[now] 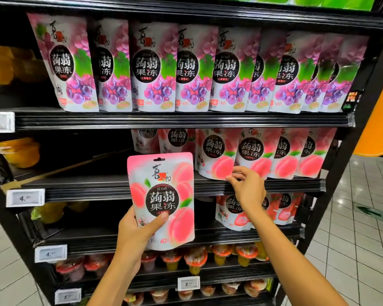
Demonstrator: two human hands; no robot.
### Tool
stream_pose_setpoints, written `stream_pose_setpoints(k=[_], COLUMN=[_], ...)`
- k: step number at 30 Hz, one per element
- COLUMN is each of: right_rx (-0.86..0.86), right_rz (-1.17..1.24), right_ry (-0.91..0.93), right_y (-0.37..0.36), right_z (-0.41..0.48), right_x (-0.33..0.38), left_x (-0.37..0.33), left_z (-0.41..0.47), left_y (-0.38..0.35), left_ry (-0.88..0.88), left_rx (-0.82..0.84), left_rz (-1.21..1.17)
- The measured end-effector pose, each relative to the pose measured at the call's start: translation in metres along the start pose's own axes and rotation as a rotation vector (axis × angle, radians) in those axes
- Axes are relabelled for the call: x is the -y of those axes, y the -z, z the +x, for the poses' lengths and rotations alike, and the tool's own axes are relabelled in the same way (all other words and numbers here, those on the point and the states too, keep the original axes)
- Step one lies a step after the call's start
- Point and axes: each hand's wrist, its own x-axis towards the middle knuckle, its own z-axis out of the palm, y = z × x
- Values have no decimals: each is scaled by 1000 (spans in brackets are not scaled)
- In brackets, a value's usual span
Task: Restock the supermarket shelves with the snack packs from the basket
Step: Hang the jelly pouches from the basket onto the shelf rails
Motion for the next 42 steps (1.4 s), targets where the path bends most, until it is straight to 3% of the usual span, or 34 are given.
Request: stream_pose_setpoints(k=[17, 21, 23, 26, 28, 34, 37, 42], right_rx=[-8, -121, 1, 536, 706, 472, 374, 287], right_rz=[-34, 39, 248, 583, 643, 793, 682, 612], right_ry=[-29, 69, 117, 11, -4, -97, -22, 59], right_y=[14, 22, 24, 19, 11, 9, 7, -9], right_z=[6, -10, -21, -44, -54, -38, -18, 8], right_x=[-13, -5, 6, 27, 32, 38, 47, 60], left_x=[0, 0, 0, 0, -1, -17, -19, -7], left_z=[11, 15, 18, 24, 27, 45, 53, 55], left_y=[-9, -17, -21, -30, -38, -52, -54, -62], left_ry=[11, 41, 53, 65, 64, -21, -193, -490], left_rx=[20, 54, 69, 71, 70, 7, -55, 98], left_rz=[11, 3, -8, -14, 8, 66, 282, 745])
